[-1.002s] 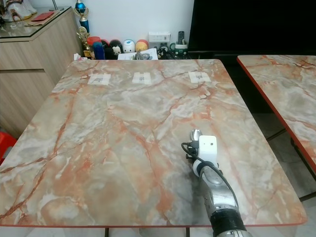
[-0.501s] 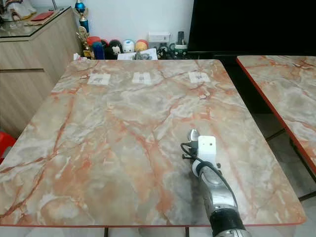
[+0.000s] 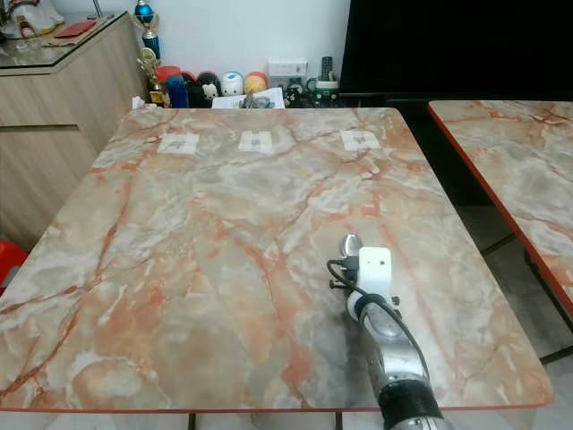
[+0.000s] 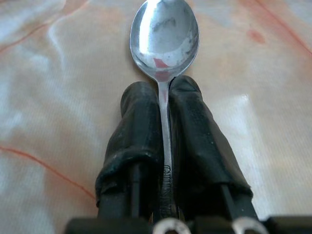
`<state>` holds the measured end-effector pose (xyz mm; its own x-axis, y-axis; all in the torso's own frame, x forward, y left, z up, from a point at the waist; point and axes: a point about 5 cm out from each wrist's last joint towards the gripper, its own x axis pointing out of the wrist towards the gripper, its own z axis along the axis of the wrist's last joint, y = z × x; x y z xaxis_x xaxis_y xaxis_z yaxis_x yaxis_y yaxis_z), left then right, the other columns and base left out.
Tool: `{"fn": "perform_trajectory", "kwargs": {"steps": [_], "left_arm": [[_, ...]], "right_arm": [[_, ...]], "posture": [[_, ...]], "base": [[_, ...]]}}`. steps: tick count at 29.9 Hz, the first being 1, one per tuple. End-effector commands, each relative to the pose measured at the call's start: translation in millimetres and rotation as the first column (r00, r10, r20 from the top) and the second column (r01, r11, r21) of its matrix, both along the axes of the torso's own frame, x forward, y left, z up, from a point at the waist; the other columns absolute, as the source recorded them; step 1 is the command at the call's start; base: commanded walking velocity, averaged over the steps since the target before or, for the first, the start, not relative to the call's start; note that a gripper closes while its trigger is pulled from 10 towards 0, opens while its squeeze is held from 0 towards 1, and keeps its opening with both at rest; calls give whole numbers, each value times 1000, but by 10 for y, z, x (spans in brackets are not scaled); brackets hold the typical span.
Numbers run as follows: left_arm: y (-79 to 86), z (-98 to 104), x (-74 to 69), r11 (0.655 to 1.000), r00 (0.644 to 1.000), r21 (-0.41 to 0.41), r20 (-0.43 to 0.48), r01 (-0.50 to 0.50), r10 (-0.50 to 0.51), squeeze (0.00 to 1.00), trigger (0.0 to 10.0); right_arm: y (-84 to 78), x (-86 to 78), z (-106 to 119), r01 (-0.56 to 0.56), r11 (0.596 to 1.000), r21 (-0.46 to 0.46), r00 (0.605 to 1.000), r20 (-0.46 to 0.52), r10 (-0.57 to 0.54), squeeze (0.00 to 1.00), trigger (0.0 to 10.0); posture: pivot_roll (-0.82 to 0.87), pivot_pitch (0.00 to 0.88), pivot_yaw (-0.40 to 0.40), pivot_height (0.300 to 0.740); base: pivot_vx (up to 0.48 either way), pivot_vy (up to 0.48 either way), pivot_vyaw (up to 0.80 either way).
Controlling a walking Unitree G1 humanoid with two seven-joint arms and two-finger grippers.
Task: Setting the table
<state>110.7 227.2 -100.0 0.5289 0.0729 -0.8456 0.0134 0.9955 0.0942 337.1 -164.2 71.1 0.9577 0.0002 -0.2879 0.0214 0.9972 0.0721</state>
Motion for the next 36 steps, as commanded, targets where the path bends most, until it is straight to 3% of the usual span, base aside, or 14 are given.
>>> {"fn": "perform_trajectory", "kwargs": {"steps": [1,9,14,22,36], "left_arm": [[-58,-34,-61,1000,999,-1,-32,24,-24,0,10000],[-91,-38,-54,1000,999,4,-26,26,-26,0,10000],[-88,-43,-76,1000,1000,8,-27,7,-7,0,10000],[-11,-32,-98,1000,1000,18,-29,-2,3,0,10000],[-4,-20,-56,1000,1000,18,-21,-2,2,0,10000]], "right_arm": [[-21,-29,-8,26,999,27,999,18,-27,0,10000],[-107,-78,149,105,992,71,977,178,-116,0,10000],[-125,-132,246,100,993,67,957,267,-115,0,10000],[-98,-199,325,72,997,33,938,338,-79,0,10000],[-100,-218,498,82,997,10,897,434,-78,0,10000]], "posture": [[26,80,-10,740],[22,80,-12,740],[19,84,-13,740],[18,88,-17,740],[12,87,-26,740]], "base": [[0,0,0],[0,0,0],[0,0,0],[0,0,0],[0,-318,0]]}}
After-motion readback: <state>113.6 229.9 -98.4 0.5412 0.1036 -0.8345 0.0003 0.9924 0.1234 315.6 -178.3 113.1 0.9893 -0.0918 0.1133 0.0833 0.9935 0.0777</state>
